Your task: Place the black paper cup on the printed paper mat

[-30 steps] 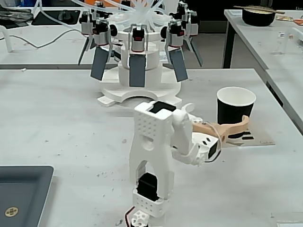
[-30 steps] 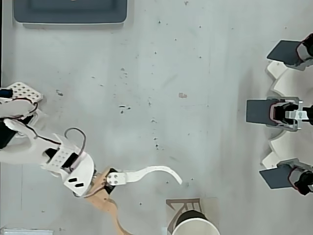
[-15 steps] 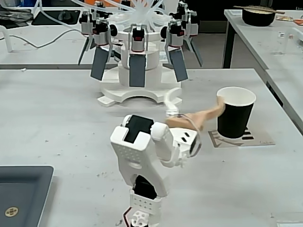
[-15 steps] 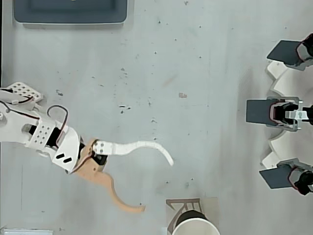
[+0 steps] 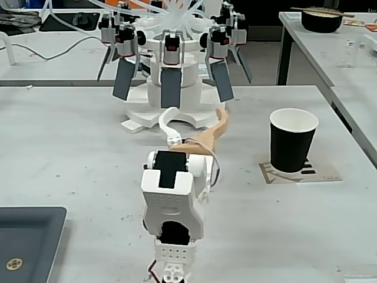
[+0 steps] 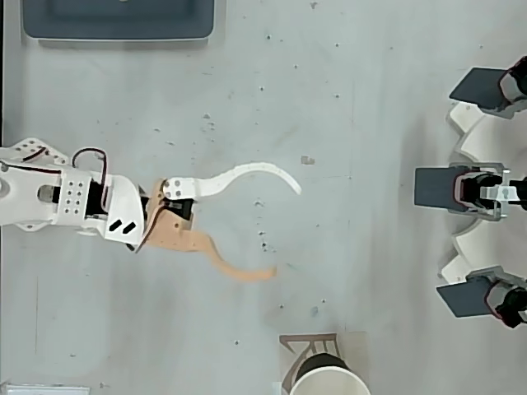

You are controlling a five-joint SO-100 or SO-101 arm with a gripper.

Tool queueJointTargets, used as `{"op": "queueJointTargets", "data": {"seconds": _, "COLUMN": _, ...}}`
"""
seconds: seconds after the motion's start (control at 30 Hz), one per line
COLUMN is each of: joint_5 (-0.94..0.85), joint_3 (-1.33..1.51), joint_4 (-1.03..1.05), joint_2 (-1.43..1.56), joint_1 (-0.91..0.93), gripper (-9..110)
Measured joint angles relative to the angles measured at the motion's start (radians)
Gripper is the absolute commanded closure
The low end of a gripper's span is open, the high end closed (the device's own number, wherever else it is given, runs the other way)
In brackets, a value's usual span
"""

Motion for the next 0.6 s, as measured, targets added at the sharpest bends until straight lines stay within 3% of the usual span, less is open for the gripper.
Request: {"op": "queueJointTargets", "data": {"seconds": 0.6, "joint_5": 0.012, "joint_3": -0.436, "joint_4": 0.031, "joint_2": -0.393, "joint_1": -0.132, "gripper": 79}}
